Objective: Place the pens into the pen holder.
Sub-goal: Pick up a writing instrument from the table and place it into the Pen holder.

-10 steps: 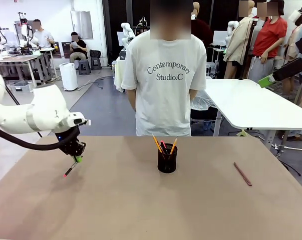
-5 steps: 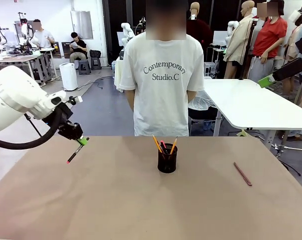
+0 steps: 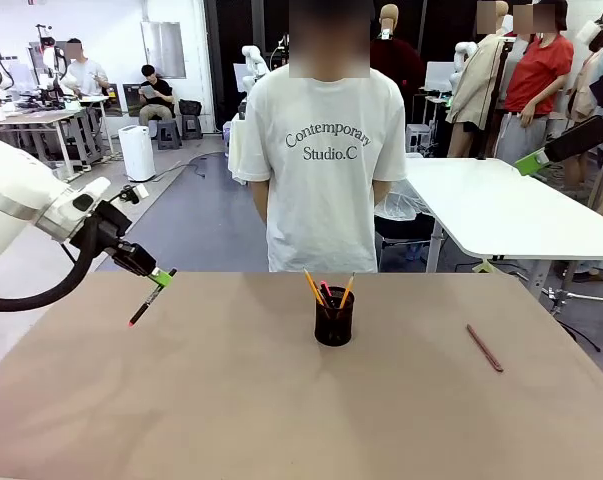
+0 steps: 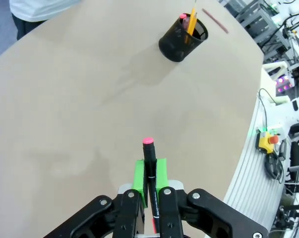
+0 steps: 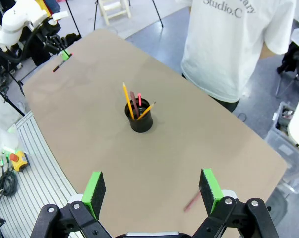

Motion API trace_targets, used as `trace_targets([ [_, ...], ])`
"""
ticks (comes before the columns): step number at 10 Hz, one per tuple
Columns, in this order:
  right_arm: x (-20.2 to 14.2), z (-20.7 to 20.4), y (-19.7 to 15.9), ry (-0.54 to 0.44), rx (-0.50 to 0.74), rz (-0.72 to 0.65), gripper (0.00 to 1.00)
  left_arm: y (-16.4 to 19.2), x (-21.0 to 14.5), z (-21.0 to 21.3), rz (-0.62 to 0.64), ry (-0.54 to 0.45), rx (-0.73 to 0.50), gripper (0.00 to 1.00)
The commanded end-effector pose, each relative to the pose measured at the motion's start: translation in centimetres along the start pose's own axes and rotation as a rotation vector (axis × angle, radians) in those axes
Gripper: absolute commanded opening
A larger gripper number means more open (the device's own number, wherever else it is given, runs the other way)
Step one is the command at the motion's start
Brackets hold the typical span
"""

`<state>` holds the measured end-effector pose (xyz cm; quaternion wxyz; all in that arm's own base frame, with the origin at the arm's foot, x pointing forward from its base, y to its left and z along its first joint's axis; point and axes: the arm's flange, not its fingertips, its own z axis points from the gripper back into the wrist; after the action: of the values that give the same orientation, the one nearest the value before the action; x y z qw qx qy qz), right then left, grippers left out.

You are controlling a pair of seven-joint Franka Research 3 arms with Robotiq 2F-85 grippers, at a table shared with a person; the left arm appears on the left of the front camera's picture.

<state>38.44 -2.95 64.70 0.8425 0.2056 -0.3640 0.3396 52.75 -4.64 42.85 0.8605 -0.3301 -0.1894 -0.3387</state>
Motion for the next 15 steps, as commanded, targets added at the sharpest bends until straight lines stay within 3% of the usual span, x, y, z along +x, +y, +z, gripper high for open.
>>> trace_targets([
  [1,0.0,0.0,0.0,-0.026,0.017,0.006,1.00,-0.2,0.5,-0.2,0.033,0.010,0.027,0.00],
  [3,0.0,0.0,0.0,-0.026,0.017,0.006,1.00,-0.1,0.2,-0.2,0.010,0.000,0.008,0.00],
  [4,0.0,0.0,0.0,-0.026,0.017,0.006,1.00,0.5,0.4,0.3,-0.013,-0.051,-0.069,0.00],
  [5,0.0,0.0,0.0,-0.026,0.017,0.006,1.00,0.2,1.1,1.3,-0.089,-0.166,-0.170,0.00],
  [7,0.0,0.0,0.0,-0.026,0.017,0.006,1.00,-0.8,2.1,2.8,-0.262,-0.321,-0.243,0.00],
  [9,0.0,0.0,0.0,-0.026,0.017,0.006,1.00,-2.4,2.9,3.4,-0.455,-0.438,-0.179,0.00],
  [10,0.0,0.0,0.0,-0.026,0.017,0.006,1.00,-2.7,3.5,3.6,-0.503,-0.476,-0.066,0.00],
  [13,0.0,0.0,0.0,-0.026,0.017,0.006,1.00,-5.2,4.7,3.9,-0.687,-0.579,-0.103,0.00],
  [15,0.0,0.0,0.0,-0.026,0.017,0.006,1.00,-6.0,5.2,3.8,-0.738,-0.640,-0.233,0.00],
])
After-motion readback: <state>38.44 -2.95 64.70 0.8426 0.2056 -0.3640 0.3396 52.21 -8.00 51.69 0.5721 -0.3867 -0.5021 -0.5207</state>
